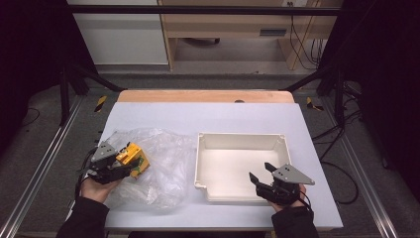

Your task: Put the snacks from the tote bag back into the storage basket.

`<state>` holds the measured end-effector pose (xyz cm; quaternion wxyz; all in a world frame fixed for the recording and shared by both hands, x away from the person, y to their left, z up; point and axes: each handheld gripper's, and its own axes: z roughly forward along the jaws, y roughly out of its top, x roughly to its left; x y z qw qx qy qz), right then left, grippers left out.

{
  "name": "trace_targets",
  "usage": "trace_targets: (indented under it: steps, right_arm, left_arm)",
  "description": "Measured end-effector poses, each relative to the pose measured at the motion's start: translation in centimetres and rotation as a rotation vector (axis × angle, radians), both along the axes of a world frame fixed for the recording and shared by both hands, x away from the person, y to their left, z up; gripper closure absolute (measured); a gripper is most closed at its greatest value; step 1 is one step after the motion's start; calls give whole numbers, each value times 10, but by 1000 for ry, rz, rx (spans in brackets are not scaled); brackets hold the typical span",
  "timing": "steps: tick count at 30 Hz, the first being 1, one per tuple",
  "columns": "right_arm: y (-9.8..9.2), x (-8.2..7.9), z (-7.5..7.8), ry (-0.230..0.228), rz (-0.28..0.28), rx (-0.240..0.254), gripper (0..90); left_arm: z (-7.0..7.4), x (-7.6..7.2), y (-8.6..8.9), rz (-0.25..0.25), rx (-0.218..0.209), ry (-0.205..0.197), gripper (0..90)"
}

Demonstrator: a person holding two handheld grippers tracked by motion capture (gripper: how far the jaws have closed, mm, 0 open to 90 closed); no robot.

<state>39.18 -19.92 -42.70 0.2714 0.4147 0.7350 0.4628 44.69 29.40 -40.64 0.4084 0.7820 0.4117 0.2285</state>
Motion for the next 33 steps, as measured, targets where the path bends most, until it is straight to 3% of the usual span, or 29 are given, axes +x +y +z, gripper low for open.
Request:
trace_targets:
  steps: [16,24,33]
  right_arm:
    - [0,0,0,-2,0,1,362]
    - [0,0,0,-4,1,1,362]
    - [0,0,0,0,1,3,362]
  left_arm:
    - [37,-17,0,-22,-59,-87,502]
    - [55,-30,-11,-78,-74,-122,502]
    - [70,-41,-30,-149,-60,-159,502]
